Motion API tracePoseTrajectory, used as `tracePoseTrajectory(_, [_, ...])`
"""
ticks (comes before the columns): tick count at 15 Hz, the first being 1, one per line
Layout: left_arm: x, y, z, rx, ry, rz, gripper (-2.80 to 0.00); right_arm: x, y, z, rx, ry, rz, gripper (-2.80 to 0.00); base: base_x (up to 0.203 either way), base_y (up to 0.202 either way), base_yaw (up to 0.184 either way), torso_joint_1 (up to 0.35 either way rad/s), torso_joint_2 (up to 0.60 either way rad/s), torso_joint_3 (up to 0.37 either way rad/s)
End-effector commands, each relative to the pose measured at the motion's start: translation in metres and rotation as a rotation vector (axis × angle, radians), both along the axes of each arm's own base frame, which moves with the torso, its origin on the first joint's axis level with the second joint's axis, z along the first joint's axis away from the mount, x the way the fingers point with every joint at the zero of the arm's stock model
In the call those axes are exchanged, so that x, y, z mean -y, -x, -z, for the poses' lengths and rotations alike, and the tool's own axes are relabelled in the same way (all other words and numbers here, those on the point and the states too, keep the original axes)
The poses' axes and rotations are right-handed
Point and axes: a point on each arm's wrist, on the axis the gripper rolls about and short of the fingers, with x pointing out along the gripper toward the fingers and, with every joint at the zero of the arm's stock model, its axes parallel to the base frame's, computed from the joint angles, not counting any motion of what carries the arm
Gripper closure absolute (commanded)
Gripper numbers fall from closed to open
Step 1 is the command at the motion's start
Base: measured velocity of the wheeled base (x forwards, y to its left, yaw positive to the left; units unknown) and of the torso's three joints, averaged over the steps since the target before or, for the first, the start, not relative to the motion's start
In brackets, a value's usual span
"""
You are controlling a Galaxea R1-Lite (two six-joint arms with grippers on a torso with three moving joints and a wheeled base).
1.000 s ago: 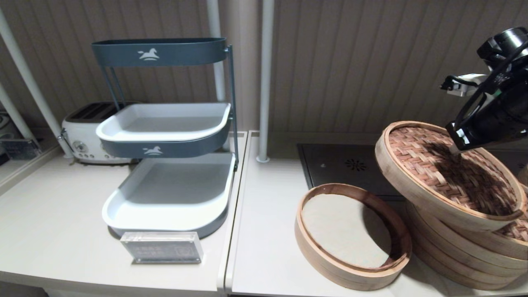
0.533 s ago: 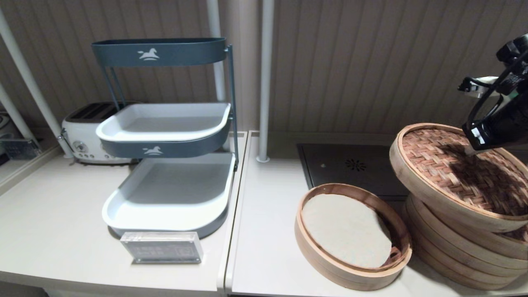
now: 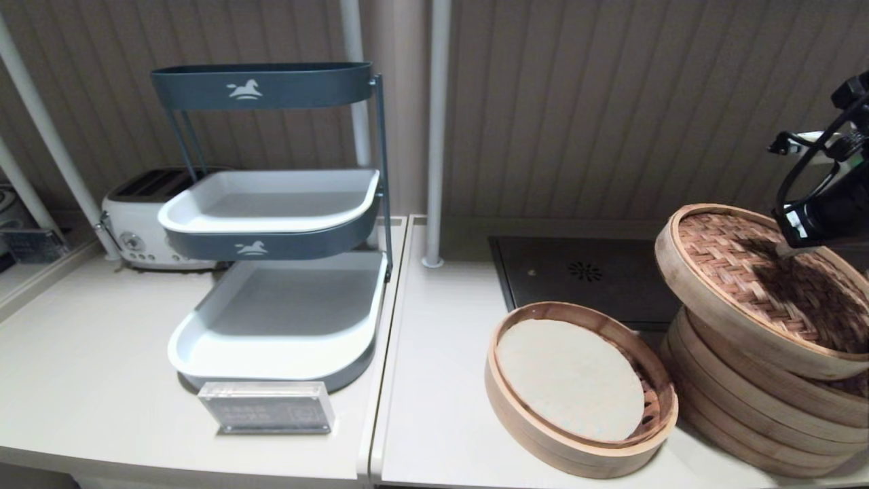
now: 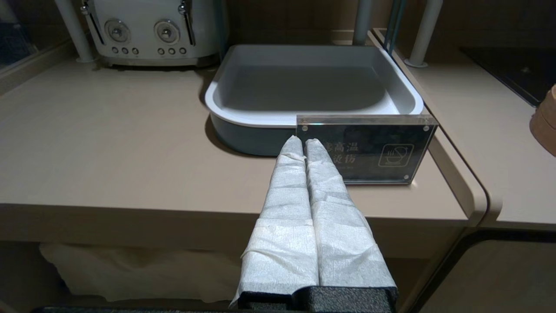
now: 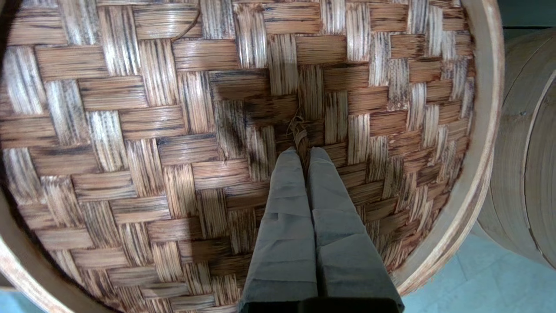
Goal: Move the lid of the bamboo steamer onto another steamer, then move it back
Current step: Put the steamer
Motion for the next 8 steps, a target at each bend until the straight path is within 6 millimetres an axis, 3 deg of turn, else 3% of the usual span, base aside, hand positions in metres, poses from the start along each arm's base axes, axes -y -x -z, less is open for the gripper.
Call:
tracePoseTrajectory(1, [0.0,-0.002,0.0077,-0.025,0.0,0.0,0.0,0.0071,-0.0021,0.0041,-0.013,-0.006,0.015,0.0,0.0,0.0,0.0,0.0,0.0,0.0])
tracePoseTrajectory(8, [0.0,-0.002,0.0077,-0.025,0.0,0.0,0.0,0.0151,0.0,0.0024,-0.005,0.015,0.019,0.0,0.0,0.0,0.0,0.0,0.0,0.0])
